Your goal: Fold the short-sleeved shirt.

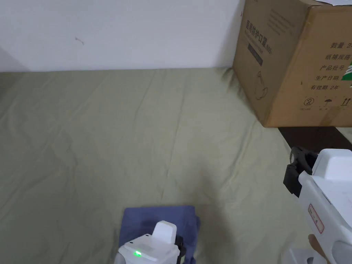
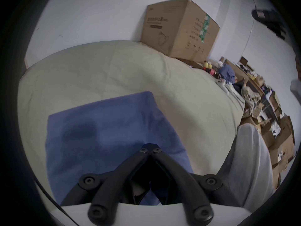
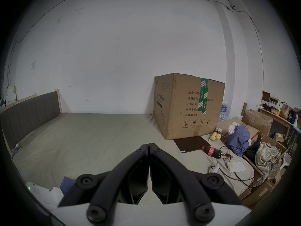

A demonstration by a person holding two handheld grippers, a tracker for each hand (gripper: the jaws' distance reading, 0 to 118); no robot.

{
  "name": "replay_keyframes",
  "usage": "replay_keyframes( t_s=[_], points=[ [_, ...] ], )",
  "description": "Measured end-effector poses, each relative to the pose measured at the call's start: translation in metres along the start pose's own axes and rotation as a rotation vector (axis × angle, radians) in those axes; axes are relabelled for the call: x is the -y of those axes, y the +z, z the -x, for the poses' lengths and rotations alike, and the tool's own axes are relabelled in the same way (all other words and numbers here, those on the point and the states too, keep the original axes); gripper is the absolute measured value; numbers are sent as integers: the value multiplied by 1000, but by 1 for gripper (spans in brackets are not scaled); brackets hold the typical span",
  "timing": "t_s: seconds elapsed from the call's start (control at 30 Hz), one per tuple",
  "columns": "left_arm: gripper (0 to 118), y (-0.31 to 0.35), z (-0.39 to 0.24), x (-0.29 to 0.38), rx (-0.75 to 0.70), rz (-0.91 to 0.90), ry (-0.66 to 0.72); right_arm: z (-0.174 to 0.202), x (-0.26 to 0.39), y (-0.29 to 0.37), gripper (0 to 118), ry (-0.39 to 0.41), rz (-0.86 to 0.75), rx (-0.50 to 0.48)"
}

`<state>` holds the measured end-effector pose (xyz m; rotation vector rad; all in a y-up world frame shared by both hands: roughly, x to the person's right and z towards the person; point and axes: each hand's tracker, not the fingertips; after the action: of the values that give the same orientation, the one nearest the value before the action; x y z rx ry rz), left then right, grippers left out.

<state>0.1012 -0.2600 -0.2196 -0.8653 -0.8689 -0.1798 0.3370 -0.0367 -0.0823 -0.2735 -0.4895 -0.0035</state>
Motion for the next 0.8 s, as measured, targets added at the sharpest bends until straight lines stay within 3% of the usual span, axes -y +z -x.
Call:
replay_keyframes(
  t_s=[0.43, 0.6, 0.8],
  points=[
    [0, -17, -16, 0, -70, 21, 18, 5, 3, -2, 0, -5, 23, -1],
    [0, 41, -8, -33, -31, -185, 74, 13, -4, 2, 0, 0, 0, -28],
    [0, 123, 19, -84, -120, -406, -11, 33, -19, 13, 0, 1, -45, -62]
  ],
)
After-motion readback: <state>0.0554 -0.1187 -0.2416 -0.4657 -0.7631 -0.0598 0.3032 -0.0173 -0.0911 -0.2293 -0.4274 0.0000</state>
